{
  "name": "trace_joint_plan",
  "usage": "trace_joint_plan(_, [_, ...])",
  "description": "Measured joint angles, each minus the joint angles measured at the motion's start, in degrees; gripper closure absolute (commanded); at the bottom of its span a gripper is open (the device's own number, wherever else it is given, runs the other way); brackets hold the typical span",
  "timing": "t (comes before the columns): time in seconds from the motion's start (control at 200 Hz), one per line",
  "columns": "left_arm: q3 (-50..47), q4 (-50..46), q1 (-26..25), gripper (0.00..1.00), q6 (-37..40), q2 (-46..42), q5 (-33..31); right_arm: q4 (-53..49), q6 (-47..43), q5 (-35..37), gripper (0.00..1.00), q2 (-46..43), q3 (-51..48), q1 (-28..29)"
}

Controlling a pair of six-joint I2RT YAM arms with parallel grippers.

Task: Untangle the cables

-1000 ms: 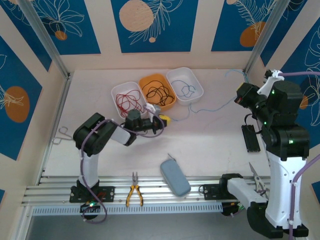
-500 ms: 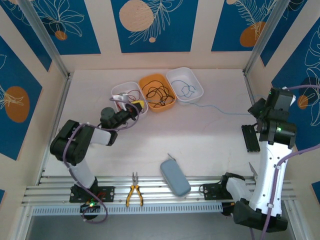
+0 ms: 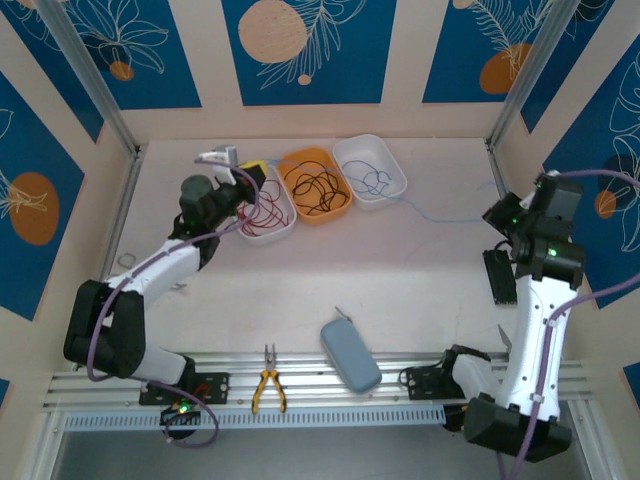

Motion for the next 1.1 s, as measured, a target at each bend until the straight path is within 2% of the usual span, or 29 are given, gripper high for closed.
trace_joint_plan(0.16, [10.3,-5.0,-3.2,1.0,3.3,7.2,1.2,5.0,-2.0,-0.3,1.0,7.1,2.4,14.1])
trace_joint_plan(0.325, [22.3,-9.6,-7.2,1.0,5.9,17.1,1.3,10.8,-4.1,0.7,1.0,17.9,8.0,20.7])
trace_joint_plan(0.535, [42.0,-15.0,-10.9,1.0,7.9,32.4,1.5,17.2,-5.7,0.5,1.0,32.9,17.7,23.5])
trace_joint_plan(0.755, [58.6,-17.4,-12.9,1.0,10.7,47.9,1.4,22.7,-8.0,0.5,1.0,49.1,28.8,25.3])
trace_joint_plan(1.1, [82.2,-21.8,-13.3,1.0,11.0,68.8,1.4,22.8,-10.3,-0.4,1.0,68.6,48.4,25.5])
